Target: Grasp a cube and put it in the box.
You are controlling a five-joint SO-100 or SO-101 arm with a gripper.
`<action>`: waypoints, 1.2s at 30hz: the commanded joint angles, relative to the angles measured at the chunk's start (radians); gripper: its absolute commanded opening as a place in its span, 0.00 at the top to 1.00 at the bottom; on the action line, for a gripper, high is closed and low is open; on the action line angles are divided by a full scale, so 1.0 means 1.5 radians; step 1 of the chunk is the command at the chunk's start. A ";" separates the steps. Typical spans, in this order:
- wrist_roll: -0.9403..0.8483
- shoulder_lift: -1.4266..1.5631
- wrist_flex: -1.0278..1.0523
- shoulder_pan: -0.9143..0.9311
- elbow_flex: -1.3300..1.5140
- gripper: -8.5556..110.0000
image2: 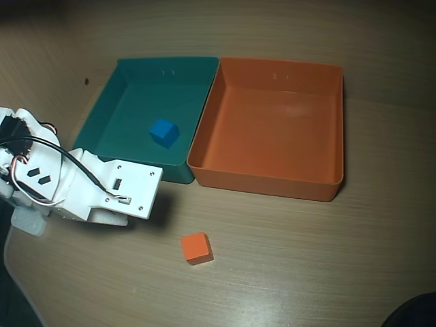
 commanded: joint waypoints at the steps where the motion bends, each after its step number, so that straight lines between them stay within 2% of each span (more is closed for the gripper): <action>1: -0.002 0.002 -0.011 -0.002 -0.032 0.97; 36: -0.002 0.001 -0.011 -0.003 -0.040 0.97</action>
